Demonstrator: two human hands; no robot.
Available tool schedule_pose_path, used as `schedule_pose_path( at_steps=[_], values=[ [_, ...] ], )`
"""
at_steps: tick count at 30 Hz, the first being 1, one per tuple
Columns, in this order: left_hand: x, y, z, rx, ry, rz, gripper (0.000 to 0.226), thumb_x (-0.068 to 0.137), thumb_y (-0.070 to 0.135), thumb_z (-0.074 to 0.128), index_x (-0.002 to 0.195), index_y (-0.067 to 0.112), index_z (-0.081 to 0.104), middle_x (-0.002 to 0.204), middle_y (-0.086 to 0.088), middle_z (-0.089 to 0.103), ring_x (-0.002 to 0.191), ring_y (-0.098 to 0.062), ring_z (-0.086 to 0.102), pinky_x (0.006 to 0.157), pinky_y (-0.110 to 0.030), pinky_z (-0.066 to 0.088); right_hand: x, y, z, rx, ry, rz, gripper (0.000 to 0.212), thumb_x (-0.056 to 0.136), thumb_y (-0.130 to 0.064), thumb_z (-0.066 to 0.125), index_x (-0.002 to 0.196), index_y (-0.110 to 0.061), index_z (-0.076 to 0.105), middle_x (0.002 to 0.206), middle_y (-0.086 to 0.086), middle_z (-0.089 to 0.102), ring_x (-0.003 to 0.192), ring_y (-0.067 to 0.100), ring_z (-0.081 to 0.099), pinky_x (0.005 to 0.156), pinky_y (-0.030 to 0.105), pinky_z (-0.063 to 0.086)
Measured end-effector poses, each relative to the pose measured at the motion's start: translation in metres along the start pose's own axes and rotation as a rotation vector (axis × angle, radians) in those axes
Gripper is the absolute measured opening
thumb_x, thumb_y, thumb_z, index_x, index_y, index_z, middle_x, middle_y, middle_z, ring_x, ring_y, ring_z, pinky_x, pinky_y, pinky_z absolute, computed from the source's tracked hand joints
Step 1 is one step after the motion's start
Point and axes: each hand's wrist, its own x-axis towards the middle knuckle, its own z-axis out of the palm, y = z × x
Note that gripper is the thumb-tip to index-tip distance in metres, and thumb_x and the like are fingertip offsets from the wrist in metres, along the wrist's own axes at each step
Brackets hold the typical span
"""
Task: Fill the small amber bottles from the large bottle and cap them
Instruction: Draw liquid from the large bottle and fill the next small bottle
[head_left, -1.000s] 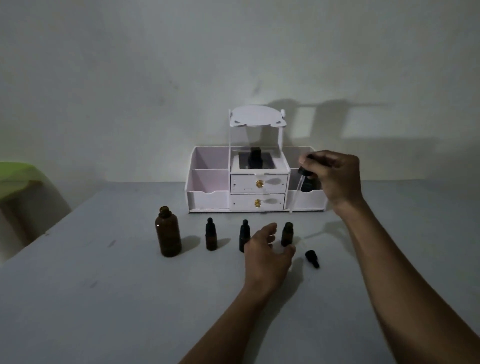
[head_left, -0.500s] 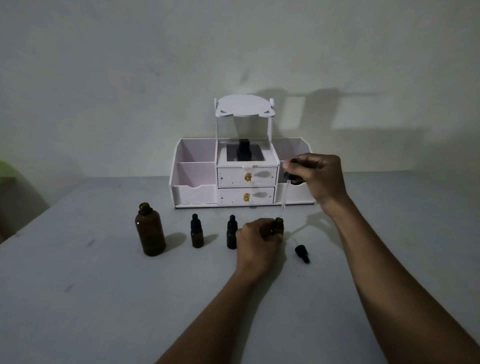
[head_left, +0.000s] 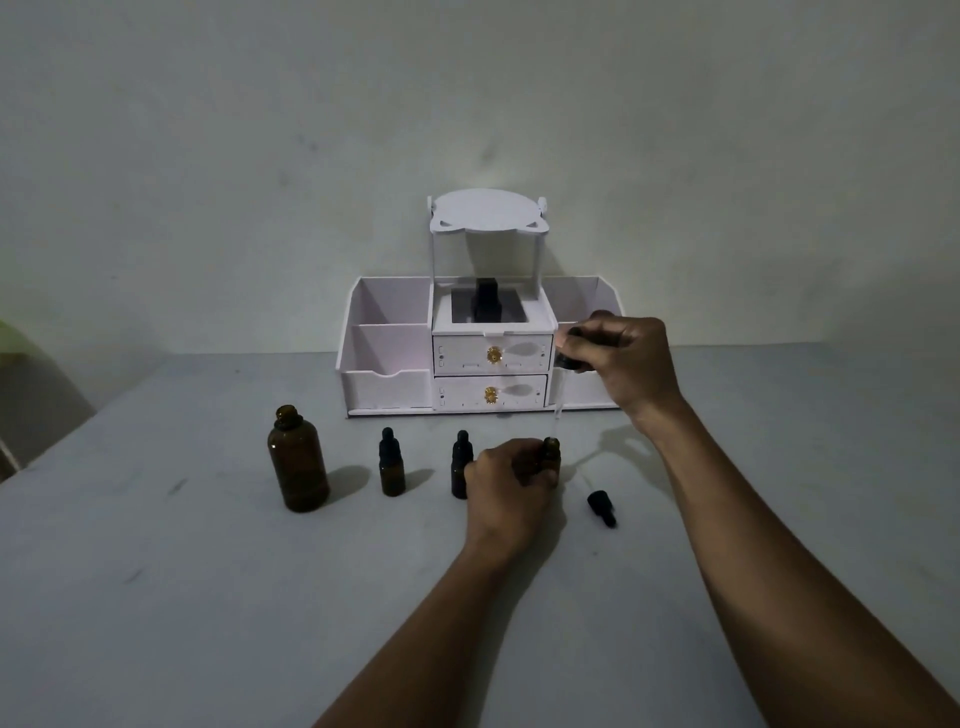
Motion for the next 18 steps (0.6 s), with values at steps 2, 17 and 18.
schedule_pose_path(
  at_steps=[2, 17, 18],
  values=[
    [-0.0003, -0.0005, 0.0002, -0.008, -0.002, -0.005, 0.038, 0.088, 0.008, 0.071, 0.125, 0.011, 0.067, 0.121, -0.003, 0.070, 0.101, 0.000, 0.059, 0.070, 0.009, 0.035, 0.0001, 0.0020, 0.0009, -0.011, -0.001, -0.001, 0.004, 0.079, -0.005, 0.080, 0.081, -0.008, 0.080, 0.069, 0.006, 0.071, 0.060, 0.019, 0.072, 0.067, 0.030, 0.059],
    [-0.0006, -0.0021, 0.0008, -0.027, 0.021, -0.018, 0.037, 0.089, 0.008, 0.069, 0.126, 0.014, 0.066, 0.123, 0.001, 0.069, 0.100, 0.003, 0.057, 0.073, 0.005, 0.036, -0.0031, 0.0005, 0.0036, -0.128, 0.000, -0.006, 0.009, 0.080, -0.013, 0.081, 0.089, -0.010, 0.080, 0.079, 0.002, 0.077, 0.077, 0.019, 0.075, 0.082, 0.038, 0.062],
    [-0.0014, -0.0015, 0.0008, -0.032, 0.023, -0.025, 0.038, 0.090, 0.009, 0.069, 0.127, 0.015, 0.065, 0.124, 0.001, 0.069, 0.101, 0.003, 0.057, 0.076, 0.004, 0.035, -0.0041, -0.0014, 0.0032, -0.130, -0.010, -0.021, 0.009, 0.080, -0.014, 0.081, 0.089, -0.011, 0.080, 0.079, 0.001, 0.077, 0.076, 0.019, 0.075, 0.081, 0.038, 0.062]
  ],
)
